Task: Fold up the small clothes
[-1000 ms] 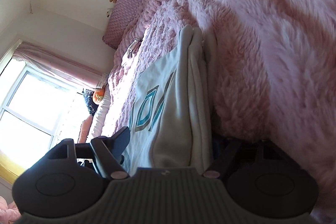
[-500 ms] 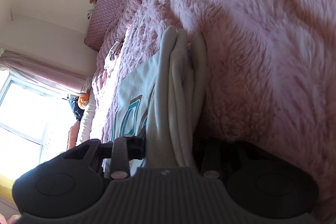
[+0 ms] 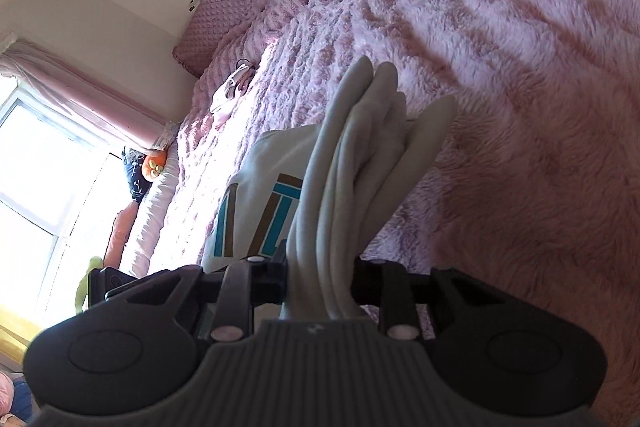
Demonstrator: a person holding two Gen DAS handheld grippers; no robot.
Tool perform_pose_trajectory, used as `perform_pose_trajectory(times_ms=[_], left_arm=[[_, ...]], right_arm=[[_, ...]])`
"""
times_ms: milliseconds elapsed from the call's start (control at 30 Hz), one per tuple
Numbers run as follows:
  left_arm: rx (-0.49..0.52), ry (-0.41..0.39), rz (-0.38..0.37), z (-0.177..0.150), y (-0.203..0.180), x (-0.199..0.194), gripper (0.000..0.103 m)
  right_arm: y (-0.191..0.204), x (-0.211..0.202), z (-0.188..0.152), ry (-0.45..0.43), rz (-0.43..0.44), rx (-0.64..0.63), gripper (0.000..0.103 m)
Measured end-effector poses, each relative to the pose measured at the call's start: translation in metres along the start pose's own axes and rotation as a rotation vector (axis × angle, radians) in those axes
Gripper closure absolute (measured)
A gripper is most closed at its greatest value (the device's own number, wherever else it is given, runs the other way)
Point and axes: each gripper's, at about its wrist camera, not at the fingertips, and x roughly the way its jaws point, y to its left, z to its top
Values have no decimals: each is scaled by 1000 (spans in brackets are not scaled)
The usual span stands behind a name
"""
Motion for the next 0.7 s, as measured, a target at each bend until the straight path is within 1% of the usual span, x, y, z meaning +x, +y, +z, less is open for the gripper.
perform_pose_trajectory(times_ms=[133,300,367,433,500,633,700], left_arm=[[-4,-51,0,1,-19,-63,70],[51,-92,60,-19,-43,-140,69],[67,-113,80,-29,-52,-164,70],[93,-132,100,-39,-60,-182,69],[96,-144,110,-48,-57,-198,69],[41,-149,112,-60,-32,-211,69],[39,-141,113,-65,-19,-210,69]], right_arm=[[50,-9,-11,6,76,-20,82],[115,-20,-41,46,135,-85,82],[135,-24,-54,59,154,-100,82],[155,-27,-71,73,170,-132,82],[169,-27,-87,85,182,-152,82],[172,-19,-114,117,174,-137,82],[169,-11,-126,136,155,-142,82]])
